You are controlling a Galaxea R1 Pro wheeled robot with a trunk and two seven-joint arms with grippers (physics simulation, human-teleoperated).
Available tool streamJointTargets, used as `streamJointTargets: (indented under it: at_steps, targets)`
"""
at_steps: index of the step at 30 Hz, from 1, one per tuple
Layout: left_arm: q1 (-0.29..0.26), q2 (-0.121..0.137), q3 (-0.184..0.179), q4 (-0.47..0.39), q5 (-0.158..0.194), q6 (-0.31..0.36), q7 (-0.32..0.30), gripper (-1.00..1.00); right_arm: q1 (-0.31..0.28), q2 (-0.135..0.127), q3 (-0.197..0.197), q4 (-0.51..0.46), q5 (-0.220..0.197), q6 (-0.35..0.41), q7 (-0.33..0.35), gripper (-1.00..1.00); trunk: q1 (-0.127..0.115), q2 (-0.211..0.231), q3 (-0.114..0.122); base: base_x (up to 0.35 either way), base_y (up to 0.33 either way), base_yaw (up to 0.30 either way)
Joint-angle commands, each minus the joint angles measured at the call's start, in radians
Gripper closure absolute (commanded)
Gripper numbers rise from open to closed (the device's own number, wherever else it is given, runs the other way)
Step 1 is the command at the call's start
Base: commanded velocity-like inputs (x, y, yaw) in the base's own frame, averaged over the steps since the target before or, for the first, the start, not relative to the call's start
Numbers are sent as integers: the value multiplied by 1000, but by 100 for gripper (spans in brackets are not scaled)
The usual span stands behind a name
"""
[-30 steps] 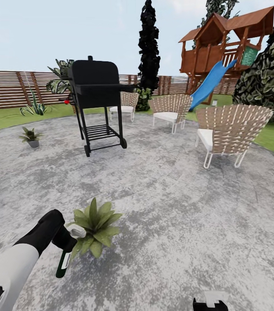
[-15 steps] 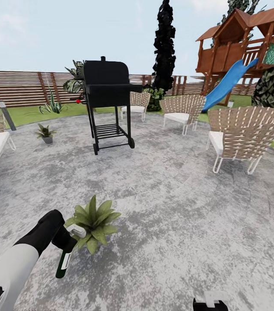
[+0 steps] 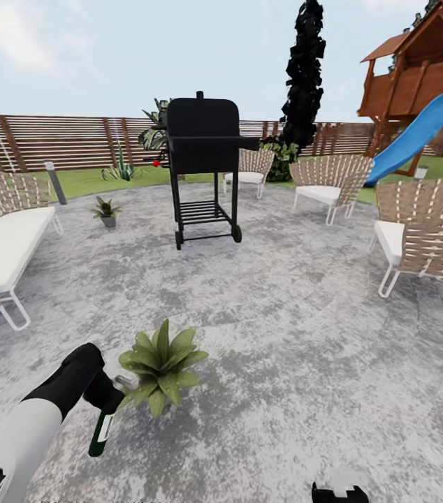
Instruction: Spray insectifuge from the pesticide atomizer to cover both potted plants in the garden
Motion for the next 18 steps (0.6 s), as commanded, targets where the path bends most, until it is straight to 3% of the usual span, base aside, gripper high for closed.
streamJointTargets:
  at_steps: [1,6,11,18]
  targets:
    - [0,1,-4,3,-9,3,-11,100,0,0,8,0,-5,-2,-4,-100,0,0,-1,8,-5,276]
    - [1,-4,-2,11,-6,2,-10,100,0,0,8,0,-6,-1,-4,-100,0,0,-1,2,-1,226]
    - [8,-8,1,11,-6,2,-10,100,0,-5,8,0,-4,-1,-3,-100,0,0,-1,39,-52,29]
    - [38,-7,2,13,-3,1,-10,100,0,-9,8,2,-3,-1,-2,-100,0,0,-1,155,-215,1]
